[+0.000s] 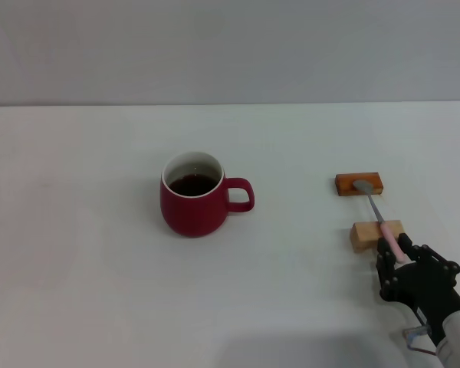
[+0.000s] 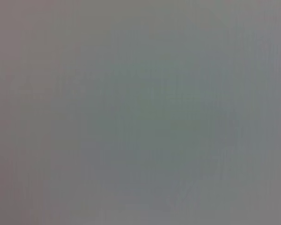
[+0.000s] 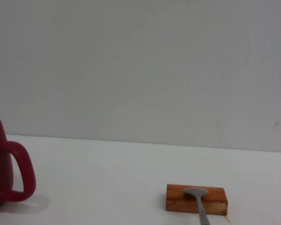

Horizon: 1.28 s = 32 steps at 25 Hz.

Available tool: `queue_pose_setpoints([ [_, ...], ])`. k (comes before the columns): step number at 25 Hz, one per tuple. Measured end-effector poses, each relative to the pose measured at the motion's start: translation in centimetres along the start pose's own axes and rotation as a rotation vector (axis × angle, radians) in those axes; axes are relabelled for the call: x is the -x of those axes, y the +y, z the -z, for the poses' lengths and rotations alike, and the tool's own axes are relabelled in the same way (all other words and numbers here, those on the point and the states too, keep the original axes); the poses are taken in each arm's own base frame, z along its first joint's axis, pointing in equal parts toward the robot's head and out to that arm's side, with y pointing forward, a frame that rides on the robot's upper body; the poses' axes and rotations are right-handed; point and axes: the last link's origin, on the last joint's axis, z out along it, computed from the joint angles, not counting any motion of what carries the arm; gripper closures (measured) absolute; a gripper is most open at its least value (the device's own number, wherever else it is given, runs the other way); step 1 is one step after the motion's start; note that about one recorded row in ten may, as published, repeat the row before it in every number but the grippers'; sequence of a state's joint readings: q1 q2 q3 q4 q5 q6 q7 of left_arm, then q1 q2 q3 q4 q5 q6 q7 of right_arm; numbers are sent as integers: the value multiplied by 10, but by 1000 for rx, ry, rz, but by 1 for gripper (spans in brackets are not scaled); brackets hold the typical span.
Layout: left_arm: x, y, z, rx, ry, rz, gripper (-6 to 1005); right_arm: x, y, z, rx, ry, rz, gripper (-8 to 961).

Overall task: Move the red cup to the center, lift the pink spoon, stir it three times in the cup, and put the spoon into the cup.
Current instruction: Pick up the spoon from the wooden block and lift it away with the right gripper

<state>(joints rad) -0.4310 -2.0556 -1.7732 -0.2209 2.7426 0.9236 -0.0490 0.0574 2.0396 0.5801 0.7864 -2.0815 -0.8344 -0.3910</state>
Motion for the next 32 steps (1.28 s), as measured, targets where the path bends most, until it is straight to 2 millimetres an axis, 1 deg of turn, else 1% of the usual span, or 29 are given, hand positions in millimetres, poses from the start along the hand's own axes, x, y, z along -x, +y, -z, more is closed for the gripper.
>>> queue_pose_setpoints([
  [11,0,-2,0,-3,3,-1,174,0,0,-1,1,-1,1,709],
  [16,-1,-2,1,-4,11,-1,175,1,1,0,1,-2,-3,781],
  [32,-2,-3,2,-6,18,-2,175,-1,-2,1,-11,1,-4,788],
])
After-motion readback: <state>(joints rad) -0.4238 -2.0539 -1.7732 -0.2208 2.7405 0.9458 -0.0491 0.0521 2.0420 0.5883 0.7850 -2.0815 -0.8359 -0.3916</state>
